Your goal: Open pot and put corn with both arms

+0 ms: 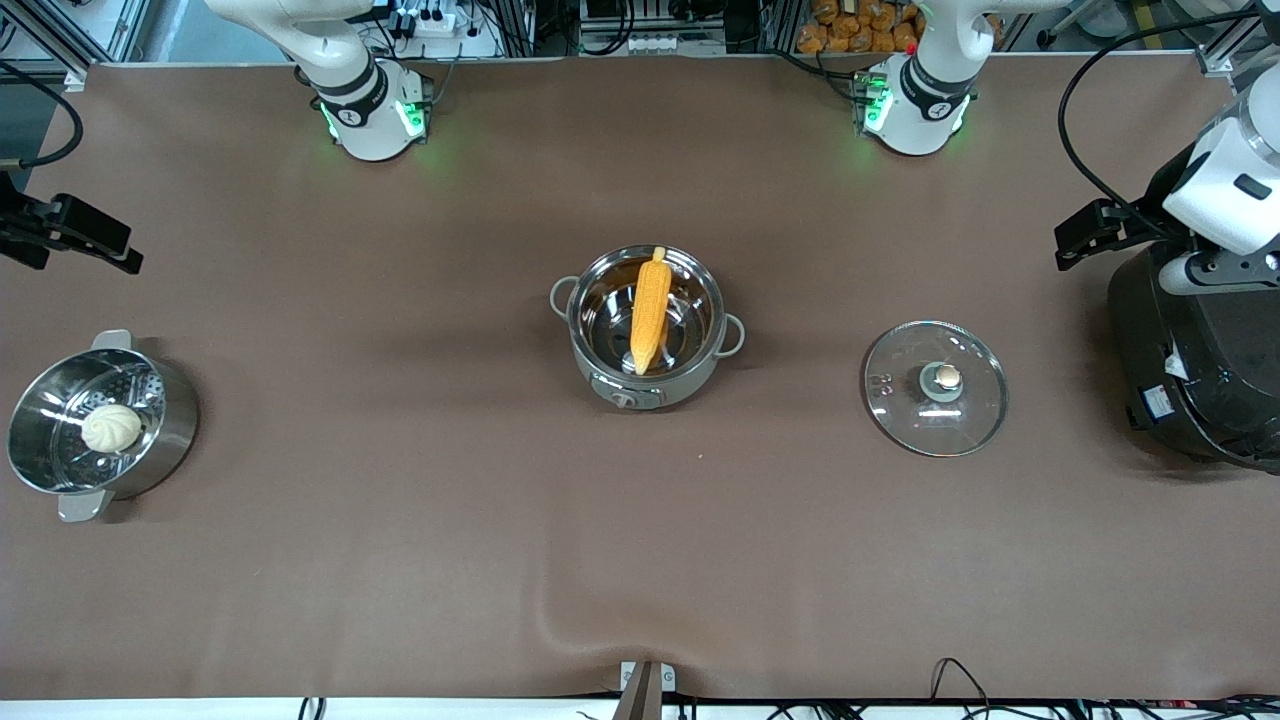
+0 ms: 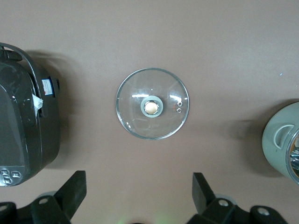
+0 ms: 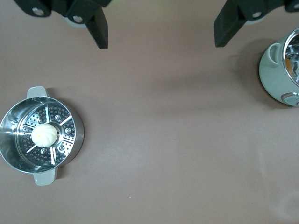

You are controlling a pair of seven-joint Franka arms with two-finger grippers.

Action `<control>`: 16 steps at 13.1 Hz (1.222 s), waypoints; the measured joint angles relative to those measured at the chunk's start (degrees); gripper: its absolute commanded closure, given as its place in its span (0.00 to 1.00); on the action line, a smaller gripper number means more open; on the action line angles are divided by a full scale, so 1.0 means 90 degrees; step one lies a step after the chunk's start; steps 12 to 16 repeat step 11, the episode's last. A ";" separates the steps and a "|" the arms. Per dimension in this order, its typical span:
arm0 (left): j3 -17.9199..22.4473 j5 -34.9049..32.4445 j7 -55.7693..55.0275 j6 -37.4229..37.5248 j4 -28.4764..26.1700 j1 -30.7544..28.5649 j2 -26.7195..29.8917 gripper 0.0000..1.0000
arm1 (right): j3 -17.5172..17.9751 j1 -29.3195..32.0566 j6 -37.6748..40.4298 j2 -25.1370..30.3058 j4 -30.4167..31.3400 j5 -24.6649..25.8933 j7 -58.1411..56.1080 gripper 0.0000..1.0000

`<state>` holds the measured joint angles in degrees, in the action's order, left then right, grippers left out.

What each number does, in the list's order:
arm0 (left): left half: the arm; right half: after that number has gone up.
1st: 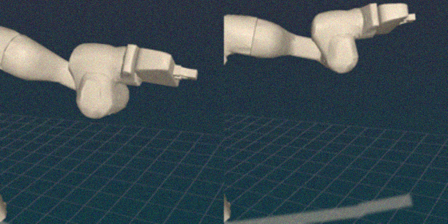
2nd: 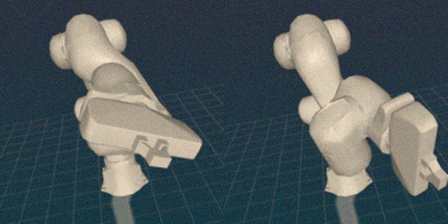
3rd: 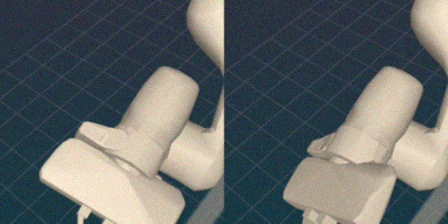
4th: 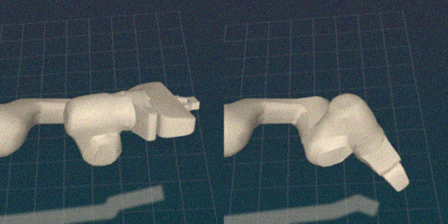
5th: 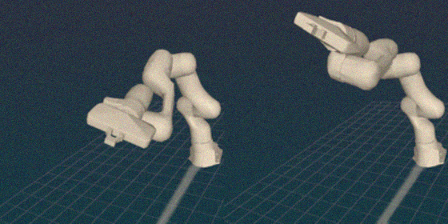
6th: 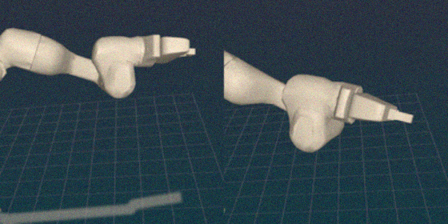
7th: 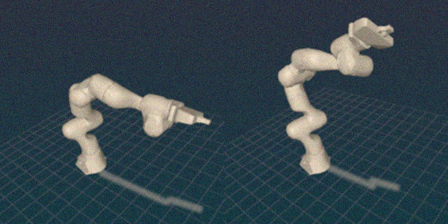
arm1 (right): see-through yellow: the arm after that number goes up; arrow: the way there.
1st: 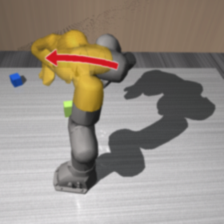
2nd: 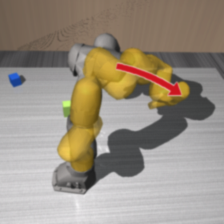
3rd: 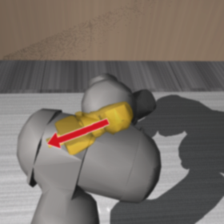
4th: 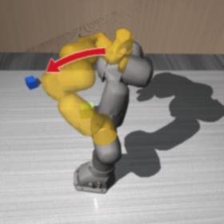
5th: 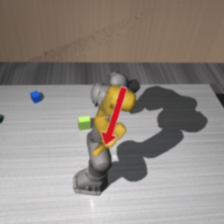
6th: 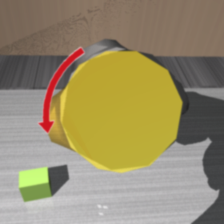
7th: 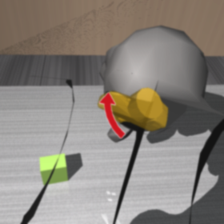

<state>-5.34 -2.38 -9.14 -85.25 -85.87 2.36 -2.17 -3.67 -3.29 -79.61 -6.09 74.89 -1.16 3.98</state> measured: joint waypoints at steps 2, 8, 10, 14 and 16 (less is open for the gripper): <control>0.0010 0.0000 0.0001 0.0000 0.0002 -0.0010 0.0000 0.00 | 0.0000 0.0019 0.0000 0.0000 0.0000 -0.0004 0.0000 0.00; 0.0011 0.0000 0.0003 0.0008 0.0073 -0.0010 0.0023 0.00 | 0.0004 0.0050 -0.0073 0.0000 -0.0001 -0.0093 -0.0010 0.00; 0.0009 0.0000 0.0004 0.0019 0.0083 -0.0010 0.0037 0.00 | 0.0005 0.0050 -0.0107 0.0000 -0.0003 -0.0102 -0.0085 0.00; 0.0009 0.0000 0.0004 0.0035 0.0100 -0.0010 0.0040 0.00 | 0.0007 0.0050 -0.0122 0.0000 -0.0003 -0.0104 -0.0176 0.00; 0.0009 0.0000 0.0004 0.0035 0.0100 -0.0010 0.0040 0.00 | 0.0007 0.0050 -0.0122 0.0000 -0.0003 -0.0104 -0.0176 0.00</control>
